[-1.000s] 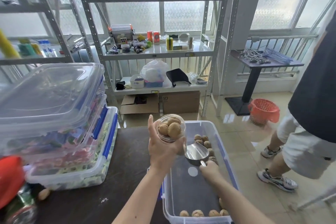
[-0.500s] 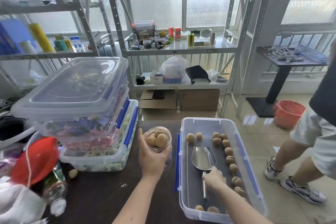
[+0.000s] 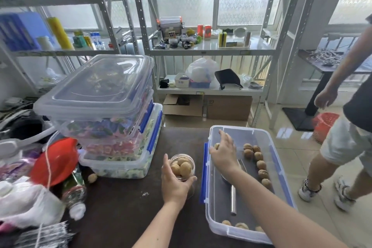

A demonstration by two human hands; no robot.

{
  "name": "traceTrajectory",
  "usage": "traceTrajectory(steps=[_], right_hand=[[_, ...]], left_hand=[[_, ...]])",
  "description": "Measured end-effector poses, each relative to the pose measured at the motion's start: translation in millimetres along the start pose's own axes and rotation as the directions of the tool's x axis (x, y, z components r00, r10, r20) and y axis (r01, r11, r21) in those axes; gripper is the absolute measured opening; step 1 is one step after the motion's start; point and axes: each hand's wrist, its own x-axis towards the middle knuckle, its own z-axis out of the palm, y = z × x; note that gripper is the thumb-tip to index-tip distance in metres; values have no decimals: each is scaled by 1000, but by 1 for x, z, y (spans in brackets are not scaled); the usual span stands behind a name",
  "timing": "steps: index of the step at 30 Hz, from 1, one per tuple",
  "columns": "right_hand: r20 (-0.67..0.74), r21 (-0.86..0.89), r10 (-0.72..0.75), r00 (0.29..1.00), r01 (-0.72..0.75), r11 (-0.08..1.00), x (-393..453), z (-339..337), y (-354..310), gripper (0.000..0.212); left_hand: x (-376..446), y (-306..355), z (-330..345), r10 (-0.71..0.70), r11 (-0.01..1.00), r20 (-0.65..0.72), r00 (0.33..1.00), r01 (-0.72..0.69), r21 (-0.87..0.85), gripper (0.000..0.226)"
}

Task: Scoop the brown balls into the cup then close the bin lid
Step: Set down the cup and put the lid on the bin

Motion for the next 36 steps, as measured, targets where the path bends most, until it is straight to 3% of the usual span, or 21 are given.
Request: traceTrajectory(steps=[4,7,11,13,16,19,22,24,27,30,32,36], right_hand=[[13,101,-144,989,142,985,0,1,-51,65],[32,200,-245,969,234,951,-1,3,-95,62],[64,324,-339,939,302,897,-1,17,-152,58],[136,435,-322,937,236,869,3,30,-175,56],[291,611,-215,932,-8,791,12,52,-203,53],[441,733,-61,895,-320,600,17,65,-219,48],[501,773,-21,865,-437,459,23,68,-223,35],[513,751,46,857,-473,461,27,68,-220,11],[511,782,35,859,-481,396,34,62,-213,16],[525,832,-91,846,-488,262,38,50,-203,17],[499,860,-208,841,-451,239,41,40,-188,17],[390,920,-322,863,-348,182,38,4,-154,12]], left_hand=[[-2,13,-20,65,995,2,998,-65,78,122],[10,40,-53,231,973,-223,947,-219,78,99],[41,91,-115,317,947,-578,752,-286,148,61],[57,111,-147,315,940,-705,636,-310,140,52],[83,124,-193,223,961,-813,538,-262,90,76],[108,124,-226,-57,984,-805,590,-103,-145,72],[115,122,-239,-237,947,-736,634,-17,-319,60],[114,120,-240,-253,936,-707,660,-19,-353,60],[112,122,-238,-244,934,-702,670,-32,-355,59],[110,134,-234,-241,896,-700,672,-124,-427,55],[109,144,-231,-226,878,-706,672,-173,-446,53],[114,163,-218,-177,917,-674,717,-129,-378,47]])
